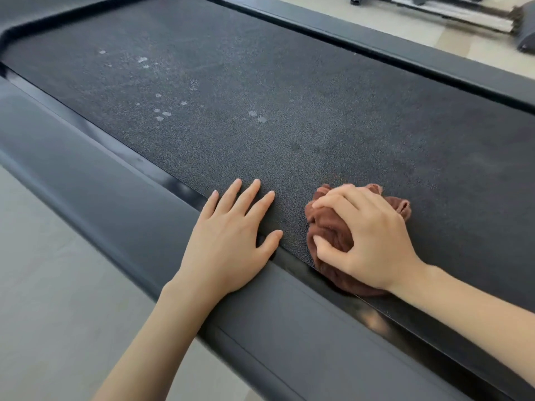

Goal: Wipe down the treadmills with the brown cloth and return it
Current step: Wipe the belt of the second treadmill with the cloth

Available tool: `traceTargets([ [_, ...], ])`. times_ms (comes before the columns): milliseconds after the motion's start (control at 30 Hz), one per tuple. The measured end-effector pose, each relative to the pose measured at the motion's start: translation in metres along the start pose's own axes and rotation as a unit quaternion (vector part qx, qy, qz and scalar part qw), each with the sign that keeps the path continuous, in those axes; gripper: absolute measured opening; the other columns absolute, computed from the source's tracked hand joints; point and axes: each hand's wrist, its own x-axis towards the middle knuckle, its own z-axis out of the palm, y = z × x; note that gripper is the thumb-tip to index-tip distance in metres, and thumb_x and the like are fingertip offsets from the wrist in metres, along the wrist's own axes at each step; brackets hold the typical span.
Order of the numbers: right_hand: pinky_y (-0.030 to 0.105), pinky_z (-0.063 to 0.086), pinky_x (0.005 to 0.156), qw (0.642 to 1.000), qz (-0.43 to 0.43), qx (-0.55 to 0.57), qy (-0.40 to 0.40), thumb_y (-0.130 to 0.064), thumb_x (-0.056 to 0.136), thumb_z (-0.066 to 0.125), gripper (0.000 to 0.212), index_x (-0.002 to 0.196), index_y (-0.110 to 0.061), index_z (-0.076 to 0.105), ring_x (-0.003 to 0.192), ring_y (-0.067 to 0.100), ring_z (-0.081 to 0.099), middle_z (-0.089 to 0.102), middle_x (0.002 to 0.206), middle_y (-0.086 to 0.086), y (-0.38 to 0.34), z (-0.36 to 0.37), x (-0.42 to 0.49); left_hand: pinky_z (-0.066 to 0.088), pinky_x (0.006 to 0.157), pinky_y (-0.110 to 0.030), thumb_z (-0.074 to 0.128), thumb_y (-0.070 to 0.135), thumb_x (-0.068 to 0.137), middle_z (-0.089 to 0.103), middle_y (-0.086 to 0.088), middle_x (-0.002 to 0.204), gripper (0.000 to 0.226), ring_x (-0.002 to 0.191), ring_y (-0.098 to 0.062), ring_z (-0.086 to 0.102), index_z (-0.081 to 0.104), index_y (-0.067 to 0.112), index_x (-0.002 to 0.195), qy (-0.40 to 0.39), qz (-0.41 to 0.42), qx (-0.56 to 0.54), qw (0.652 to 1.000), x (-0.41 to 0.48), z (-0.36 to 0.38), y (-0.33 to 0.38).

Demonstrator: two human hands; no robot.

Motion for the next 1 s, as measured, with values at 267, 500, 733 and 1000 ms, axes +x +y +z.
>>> traceTargets([
  [267,0.034,0.038,0.084,0.998,0.055,-0.039,0.014,-0.048,0.079,0.057,0.039,0.107,-0.021,0.059,0.101,0.025,0.053,0.058,0.105,0.003,0.024,0.034,0.095,0.000,0.117,-0.038,0.027,0.060,0.088,0.009,0.009,0.157,0.064,0.145,-0.015,0.001,0.017,0.037,0.147,0.004,0.000,-0.004,1.000,0.000,-0.001,0.001],
  [500,0.037,0.038,0.087,0.993,0.089,-0.073,0.034,-0.049,0.081,0.054,0.045,0.111,-0.016,0.055,0.106,0.030,0.051,0.057,0.111,0.010,0.037,0.056,0.156,0.001,0.117,-0.039,0.029,0.059,0.089,0.010,0.009,0.157,0.063,0.145,-0.015,0.001,0.018,0.036,0.147,0.004,0.000,-0.008,1.000,0.000,-0.002,0.001],
  [733,0.037,0.035,0.092,0.992,0.113,-0.018,0.059,-0.043,0.083,0.059,0.043,0.116,-0.016,0.058,0.106,0.031,0.051,0.057,0.112,0.010,0.030,0.047,0.115,0.000,0.117,-0.039,0.031,0.058,0.090,0.010,0.008,0.157,0.062,0.145,-0.016,0.002,0.019,0.035,0.147,0.008,0.004,-0.008,1.000,-0.001,-0.001,0.000],
  [1000,0.029,0.031,0.091,0.994,0.106,0.018,0.010,-0.049,0.077,0.049,0.047,0.113,-0.021,0.060,0.107,0.022,0.051,0.057,0.109,-0.001,-0.002,-0.006,-0.025,-0.001,0.116,-0.037,0.031,0.057,0.090,0.011,0.009,0.157,0.063,0.145,-0.016,0.001,0.020,0.034,0.147,0.007,0.001,-0.019,1.000,0.000,0.001,0.000],
])
